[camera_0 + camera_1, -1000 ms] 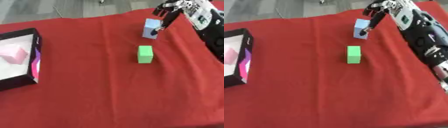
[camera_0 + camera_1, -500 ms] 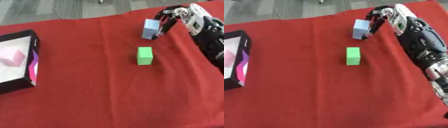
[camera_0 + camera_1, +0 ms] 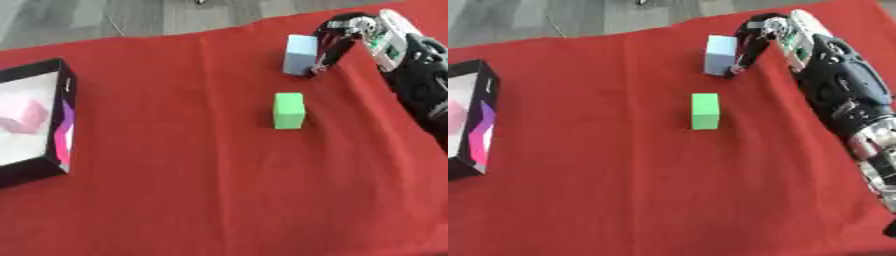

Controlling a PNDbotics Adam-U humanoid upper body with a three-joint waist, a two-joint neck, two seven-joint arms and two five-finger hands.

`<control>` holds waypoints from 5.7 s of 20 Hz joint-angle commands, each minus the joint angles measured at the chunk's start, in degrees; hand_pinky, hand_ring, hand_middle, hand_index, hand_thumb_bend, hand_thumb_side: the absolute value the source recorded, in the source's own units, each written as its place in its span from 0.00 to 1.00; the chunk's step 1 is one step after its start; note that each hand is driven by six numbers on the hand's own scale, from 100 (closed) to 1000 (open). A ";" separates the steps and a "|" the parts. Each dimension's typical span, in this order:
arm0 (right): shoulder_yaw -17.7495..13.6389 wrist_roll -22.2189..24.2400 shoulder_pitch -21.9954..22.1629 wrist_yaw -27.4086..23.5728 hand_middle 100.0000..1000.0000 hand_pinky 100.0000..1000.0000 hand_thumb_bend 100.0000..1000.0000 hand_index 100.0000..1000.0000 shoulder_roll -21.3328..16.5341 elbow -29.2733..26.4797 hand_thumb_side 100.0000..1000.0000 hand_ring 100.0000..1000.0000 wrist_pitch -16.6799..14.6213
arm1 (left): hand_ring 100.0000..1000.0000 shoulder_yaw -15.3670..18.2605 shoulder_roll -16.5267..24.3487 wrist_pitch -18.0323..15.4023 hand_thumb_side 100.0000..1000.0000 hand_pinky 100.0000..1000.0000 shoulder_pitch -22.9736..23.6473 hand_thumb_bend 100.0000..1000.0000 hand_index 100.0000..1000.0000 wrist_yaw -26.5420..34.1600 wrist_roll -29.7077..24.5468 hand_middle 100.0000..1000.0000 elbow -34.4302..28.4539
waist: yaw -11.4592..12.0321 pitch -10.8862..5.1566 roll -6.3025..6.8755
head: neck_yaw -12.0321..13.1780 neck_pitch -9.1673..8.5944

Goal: Pick up the objects with one hand, pass them to the other hand, and then place them into the box on the other side of the table.

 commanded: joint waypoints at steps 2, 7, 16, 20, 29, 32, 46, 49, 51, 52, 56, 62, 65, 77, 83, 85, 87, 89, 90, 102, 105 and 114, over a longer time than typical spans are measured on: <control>-0.55 -2.61 -1.06 -1.56 0.67 0.89 0.39 0.72 -0.51 -0.44 0.16 0.82 1.18 | 0.70 0.95 1.26 0.20 0.45 0.81 -0.77 0.47 0.75 0.22 0.34 0.63 -0.43 | 0.08 0.14 0.61 | 0.05 -0.52; -0.10 -3.88 -1.13 -4.49 0.57 0.89 0.32 0.64 -0.15 -0.25 0.17 0.80 2.14 | 0.70 1.00 1.21 0.26 0.45 0.81 -0.71 0.47 0.75 0.23 0.33 0.63 -0.32 | 0.07 0.06 0.58 | -0.03 -0.44; 0.64 -3.43 -1.51 -7.11 0.44 0.87 0.31 0.53 0.04 -0.93 0.11 0.76 3.34 | 0.70 1.10 1.23 0.43 0.45 0.81 -0.57 0.47 0.75 -0.06 0.42 0.62 0.00 | -0.23 -0.20 0.36 | 0.12 -0.21; 1.28 -1.17 -1.99 -4.89 0.63 0.88 0.57 0.72 -0.49 -1.70 0.07 0.80 2.93 | 0.70 1.15 1.36 0.40 0.45 0.81 -0.48 0.47 0.75 -0.07 0.45 0.62 0.04 | -0.31 -0.29 0.22 | 0.29 -0.39; 0.99 1.55 -3.40 3.73 0.75 0.90 0.60 0.83 -2.73 -4.99 0.12 0.84 1.44 | 0.70 1.01 1.67 0.33 0.45 0.81 -0.36 0.47 0.75 -0.12 0.17 0.62 -0.12 | -0.43 -0.38 -0.16 | 0.86 -1.08; 0.56 1.61 -3.98 4.97 0.75 0.90 0.60 0.83 -2.93 -5.55 0.13 0.84 0.96 | 0.70 0.99 1.76 0.32 0.45 0.81 -0.33 0.47 0.75 -0.18 0.14 0.62 -0.19 | -0.37 -0.41 -0.30 | 0.99 -1.33; 0.92 4.40 -5.53 3.93 0.82 0.92 0.58 0.87 -3.50 -6.81 0.09 0.89 -2.83 | 0.70 1.14 2.03 0.14 0.46 0.81 -0.59 0.45 0.75 -0.14 0.10 0.62 -0.42 | 0.28 0.73 -0.92 | 0.89 -3.01; 0.93 5.57 -5.70 3.75 0.83 0.93 0.56 0.87 -3.66 -6.89 0.08 0.90 -4.07 | 0.70 1.19 2.02 0.10 0.46 0.81 -0.69 0.45 0.75 -0.06 0.14 0.62 -0.47 | 0.46 1.04 -1.03 | 0.77 -3.47; 0.87 6.02 -5.76 3.95 0.83 0.93 0.56 0.87 -3.78 -6.89 0.07 0.90 -4.61 | 0.70 1.19 2.01 0.10 0.46 0.81 -0.78 0.45 0.75 -0.03 0.16 0.62 -0.49 | 0.65 1.25 -1.11 | 0.66 -3.79; 0.83 6.12 -5.75 4.13 0.83 0.93 0.56 0.87 -3.87 -6.87 0.06 0.90 -4.75 | 0.70 1.20 2.02 0.09 0.46 0.81 -0.82 0.45 0.75 0.00 0.17 0.62 -0.51 | 0.75 1.36 -1.14 | 0.63 -3.98; 0.63 6.11 -5.60 5.34 0.84 0.94 0.56 0.87 -4.05 -6.55 0.06 0.90 -5.06 | 0.70 1.24 2.06 0.11 0.46 0.81 -0.96 0.44 0.75 0.09 0.23 0.62 -0.64 | 1.15 1.82 -1.17 | 0.48 -4.65; 0.48 5.52 -5.55 5.30 0.84 0.93 0.55 0.87 -4.00 -6.46 0.06 0.90 -5.26 | 0.70 1.31 1.98 0.22 0.46 0.81 -1.08 0.44 0.75 0.26 0.36 0.62 -0.82 | 1.45 2.33 -1.05 | 0.23 -5.33; 0.63 5.69 -5.56 4.83 0.83 0.93 0.55 0.87 -3.86 -6.46 0.06 0.90 -5.36 | 0.70 1.36 1.90 0.29 0.46 0.81 -1.09 0.44 0.75 0.34 0.45 0.62 -0.80 | 1.53 2.52 -0.98 | 0.15 -5.45; 0.89 5.60 -5.43 4.66 0.74 0.93 0.48 0.78 -3.38 -6.25 0.01 0.87 -4.53 | 0.70 1.47 1.56 0.42 0.47 0.81 -1.05 0.43 0.75 0.53 0.75 0.62 -0.73 | 1.59 3.12 -0.78 | -0.02 -5.38; 1.01 5.24 -5.34 3.91 0.66 0.93 0.39 0.71 -3.14 -6.02 0.00 0.84 -3.60 | 0.70 1.51 1.50 0.44 0.47 0.81 -1.04 0.42 0.75 0.64 0.83 0.62 -0.79 | 1.57 3.18 -0.53 | -0.18 -5.28; 1.08 5.23 -5.33 3.59 0.61 0.92 0.33 0.68 -3.05 -6.06 0.00 0.82 -3.59 | 0.70 1.52 1.48 0.46 0.47 0.81 -1.03 0.42 0.75 0.66 0.83 0.62 -0.78 | 1.52 3.14 -0.46 | -0.24 -5.23; 1.08 4.99 -5.28 3.17 0.57 0.92 0.28 0.64 -2.95 -6.11 0.00 0.80 -3.50 | 0.70 1.54 1.47 0.48 0.47 0.81 -1.00 0.42 0.75 0.68 0.86 0.62 -0.76 | 1.42 3.06 -0.42 | -0.26 -5.13; 1.06 4.50 -5.19 2.60 0.52 0.91 0.25 0.60 -2.86 -6.10 0.00 0.78 -3.22 | 0.70 1.54 1.46 0.53 0.47 0.81 -0.94 0.41 0.75 0.68 0.90 0.62 -0.71 | 1.30 2.94 -0.37 | -0.22 -5.02; 1.08 4.31 -5.15 2.28 0.49 0.91 0.23 0.57 -2.84 -6.07 0.00 0.77 -3.06 | 0.70 1.53 1.47 0.55 0.47 0.81 -0.90 0.41 0.75 0.67 0.91 0.62 -0.69 | 1.23 2.84 -0.35 | -0.22 -4.95; 0.78 -5.02 -3.30 -11.35 0.39 0.83 0.28 0.48 -4.88 -15.79 0.00 0.67 3.52 | 0.69 1.57 2.55 0.68 0.46 0.81 0.59 0.41 0.74 0.48 1.01 0.62 -0.43 | -1.59 -0.63 -0.07 | 0.82 -2.27; 0.67 -8.39 -0.84 -17.78 0.40 0.80 0.26 0.49 -5.52 -20.59 0.00 0.64 7.23 | 0.69 1.74 2.80 0.77 0.46 0.81 0.85 0.41 0.74 0.49 1.17 0.62 -0.35 | -2.18 -1.56 0.03 | 1.14 -1.62; 2.22 -18.41 9.36 -34.68 0.41 0.78 0.26 0.51 -3.90 -36.53 0.00 0.61 15.36 | 0.69 1.95 3.14 0.96 0.46 0.81 0.77 0.41 0.74 0.70 1.58 0.62 -0.42 | -3.33 -3.56 0.75 | 2.11 -0.55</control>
